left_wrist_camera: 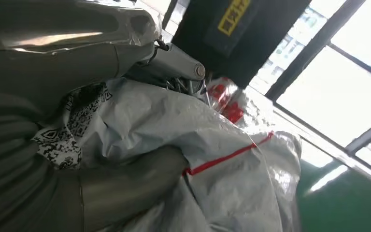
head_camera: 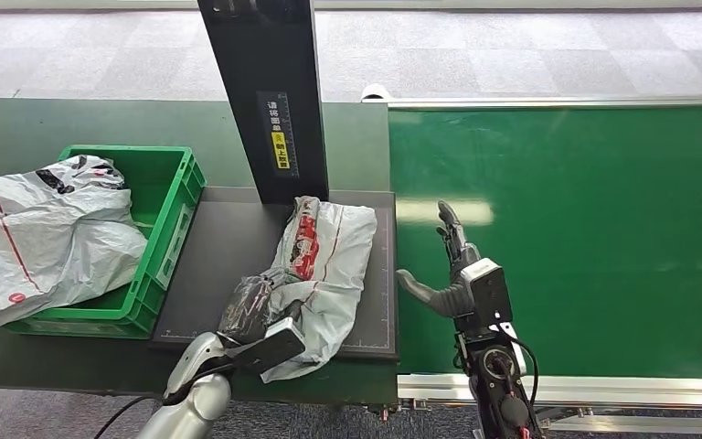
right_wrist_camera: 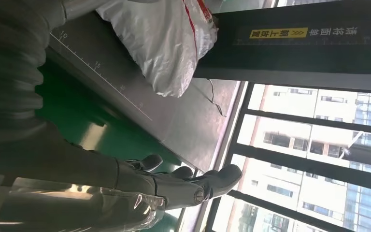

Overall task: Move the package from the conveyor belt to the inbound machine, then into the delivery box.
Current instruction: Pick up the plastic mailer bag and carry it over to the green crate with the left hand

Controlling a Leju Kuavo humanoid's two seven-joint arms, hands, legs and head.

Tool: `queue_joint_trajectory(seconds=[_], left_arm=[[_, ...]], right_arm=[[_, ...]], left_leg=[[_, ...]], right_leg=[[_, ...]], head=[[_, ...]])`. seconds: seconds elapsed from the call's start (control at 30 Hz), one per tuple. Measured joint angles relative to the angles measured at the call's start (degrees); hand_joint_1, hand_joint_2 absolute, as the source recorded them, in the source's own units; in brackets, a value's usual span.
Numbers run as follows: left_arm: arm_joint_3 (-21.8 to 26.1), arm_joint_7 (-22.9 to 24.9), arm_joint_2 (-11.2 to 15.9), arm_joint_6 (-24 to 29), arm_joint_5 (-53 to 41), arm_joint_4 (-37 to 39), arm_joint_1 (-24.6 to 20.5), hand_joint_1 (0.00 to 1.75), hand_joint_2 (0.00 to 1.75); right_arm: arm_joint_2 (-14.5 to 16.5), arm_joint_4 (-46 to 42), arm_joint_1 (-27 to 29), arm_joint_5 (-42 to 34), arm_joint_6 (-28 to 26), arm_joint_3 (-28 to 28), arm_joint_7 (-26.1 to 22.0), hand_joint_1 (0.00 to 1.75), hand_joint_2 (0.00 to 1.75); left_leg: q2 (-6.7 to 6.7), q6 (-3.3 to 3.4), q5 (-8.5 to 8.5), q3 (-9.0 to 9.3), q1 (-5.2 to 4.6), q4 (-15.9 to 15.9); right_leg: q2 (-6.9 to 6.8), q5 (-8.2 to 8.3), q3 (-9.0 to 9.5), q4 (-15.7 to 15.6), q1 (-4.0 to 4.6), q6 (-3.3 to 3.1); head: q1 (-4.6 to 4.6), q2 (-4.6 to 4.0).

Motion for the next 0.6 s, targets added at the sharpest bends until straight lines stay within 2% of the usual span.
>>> queue_joint_trajectory(seconds=[0.2, 0.43, 0.6], left_arm=[[3.48, -4.49, -0.69, 6.84, 8.92, -3.41, 0.73, 1.75, 1.75], [6.55, -16.89, -1.81, 18.24, 20.34, -8.86, 1.57, 1.75, 1.75], [7.00, -18.76, -1.92, 23.27, 21.43, -12.78, 2.08, 1.75, 1.75]], right_arm=[[0.37, -2.73, 1.20, -2.76, -0.45, -1.55, -1.54, 0.00, 1.75], [0.96, -3.94, 1.17, -3.86, -0.55, -2.40, -1.63, 0.00, 1.75], [1.40, -3.93, 0.86, -3.94, -0.69, -2.43, -1.63, 0.00, 1.75]], left_leg=[[0.02, 0.00, 0.00, -0.02, 0.00, -0.01], [0.01, 0.00, 0.00, -0.02, 0.00, 0.00], [0.03, 0.00, 0.00, -0.03, 0.00, 0.00]], right_leg=[[0.00, 0.00, -0.01, 0.00, 0.01, 0.00], [0.00, 0.00, 0.00, 0.00, 0.00, 0.00], [0.01, 0.00, -0.01, 0.01, 0.01, 0.00]], head=[[0.00, 0.00], [0.01, 0.01], [0.00, 0.01]])
